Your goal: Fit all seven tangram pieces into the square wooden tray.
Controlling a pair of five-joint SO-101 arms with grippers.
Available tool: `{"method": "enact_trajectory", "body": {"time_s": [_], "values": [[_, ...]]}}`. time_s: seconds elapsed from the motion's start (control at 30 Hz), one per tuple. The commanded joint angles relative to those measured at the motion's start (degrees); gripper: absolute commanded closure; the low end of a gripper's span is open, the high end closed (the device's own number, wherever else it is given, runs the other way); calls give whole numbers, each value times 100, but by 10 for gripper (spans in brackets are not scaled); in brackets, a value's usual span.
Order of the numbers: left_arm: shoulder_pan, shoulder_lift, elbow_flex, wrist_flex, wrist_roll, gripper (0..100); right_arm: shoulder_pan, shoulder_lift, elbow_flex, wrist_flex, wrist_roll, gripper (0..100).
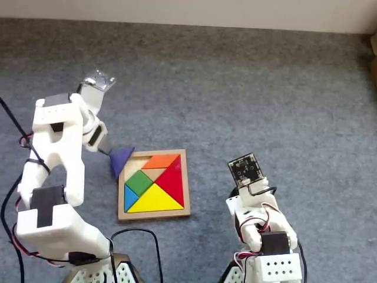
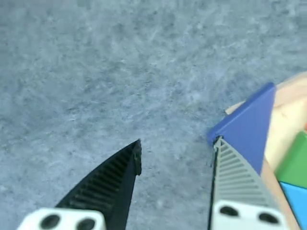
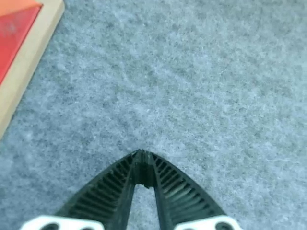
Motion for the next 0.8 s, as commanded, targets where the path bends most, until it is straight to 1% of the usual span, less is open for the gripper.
{"method": "enact_trajectory", "body": {"time_s": [0.0, 0.1, 0.23, 0.27, 0.37, 0.77], "values": [[382, -66, 145, -35, -26, 758, 66, -110, 629, 40, 70, 989], [673, -110, 286, 26, -18, 758, 66, -110, 629, 40, 70, 989], [1059, -110, 154, 563, 0, 758, 66, -110, 629, 40, 70, 989], [1095, -110, 101, 607, 114, 758, 66, -110, 629, 40, 70, 989], [1086, -110, -119, 633, 387, 758, 66, -110, 629, 40, 70, 989], [1147, -57, -198, 607, 396, 758, 66, -110, 629, 40, 70, 989]]}}
